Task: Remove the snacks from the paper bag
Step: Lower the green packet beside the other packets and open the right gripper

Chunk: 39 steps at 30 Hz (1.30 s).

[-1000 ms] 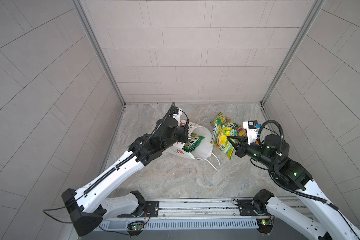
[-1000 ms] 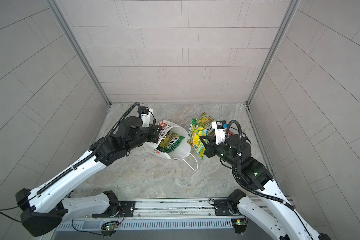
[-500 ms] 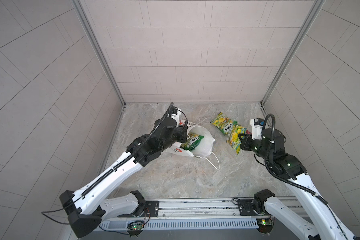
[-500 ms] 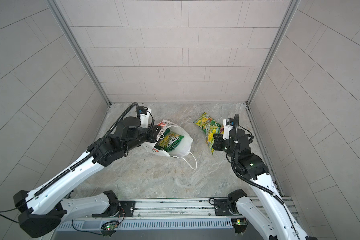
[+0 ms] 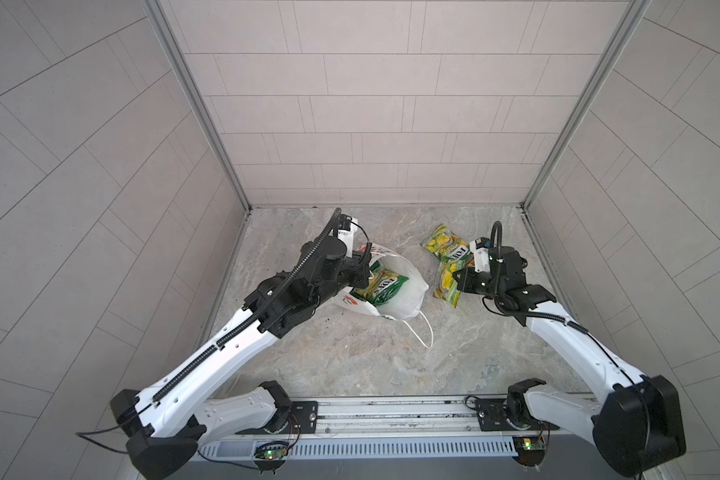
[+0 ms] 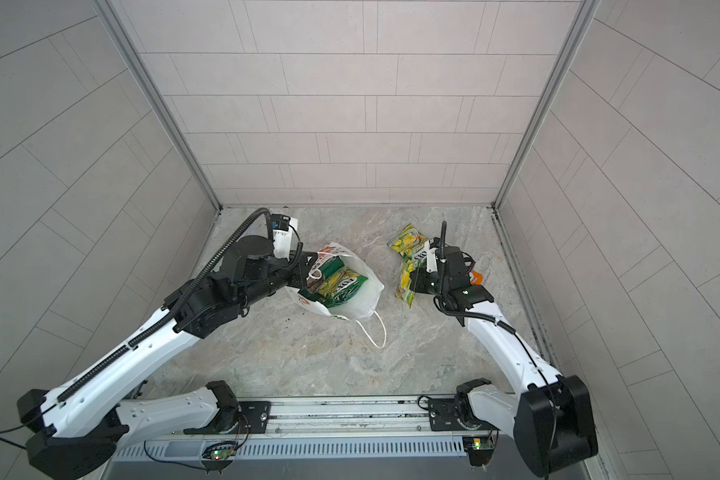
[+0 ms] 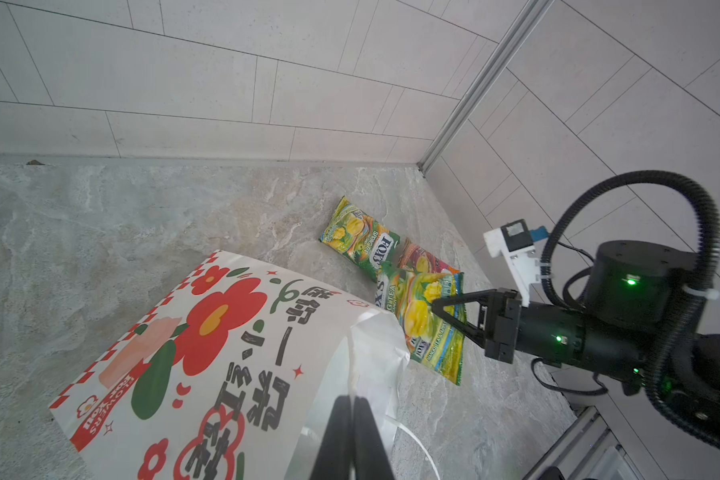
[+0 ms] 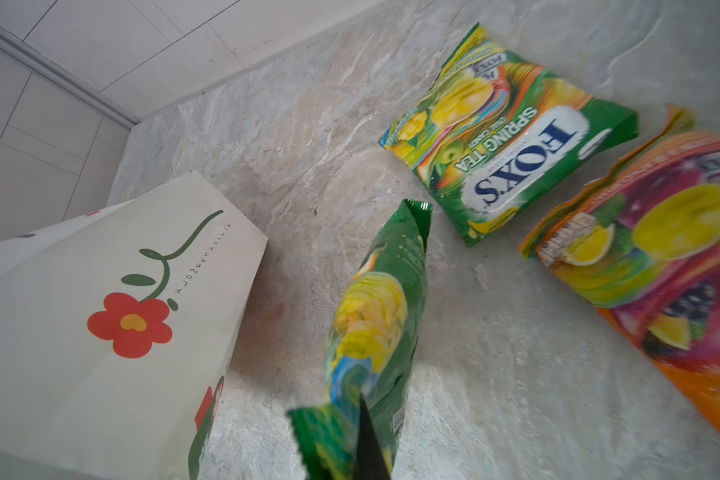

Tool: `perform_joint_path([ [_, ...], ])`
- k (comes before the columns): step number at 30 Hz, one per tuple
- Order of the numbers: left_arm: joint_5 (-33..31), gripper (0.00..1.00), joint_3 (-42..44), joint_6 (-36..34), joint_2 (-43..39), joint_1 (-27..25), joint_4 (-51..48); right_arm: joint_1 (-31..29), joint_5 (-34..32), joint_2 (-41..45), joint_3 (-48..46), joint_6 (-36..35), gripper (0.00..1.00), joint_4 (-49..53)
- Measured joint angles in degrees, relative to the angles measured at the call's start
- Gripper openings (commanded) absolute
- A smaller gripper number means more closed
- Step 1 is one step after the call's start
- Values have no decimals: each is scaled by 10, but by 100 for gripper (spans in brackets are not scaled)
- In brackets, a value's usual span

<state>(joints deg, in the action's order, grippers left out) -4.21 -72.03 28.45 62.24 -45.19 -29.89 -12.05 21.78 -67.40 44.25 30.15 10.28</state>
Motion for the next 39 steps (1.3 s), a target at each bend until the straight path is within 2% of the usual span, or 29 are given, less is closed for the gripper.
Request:
perform_joint_path([
  [8,0,0,1,0,-2,0,-6,0,67,-122,-2,82,0,-182],
  [17,0,0,1,0,-3,0,-7,1,73,-228,-35,176,0,-379],
  [29,1,0,1,-3,-2,0,-8,13,21,-241,-104,187,0,-422],
  [39,1,0,1,-4,-2,0,-8,24,11,-249,-123,184,0,-425],
])
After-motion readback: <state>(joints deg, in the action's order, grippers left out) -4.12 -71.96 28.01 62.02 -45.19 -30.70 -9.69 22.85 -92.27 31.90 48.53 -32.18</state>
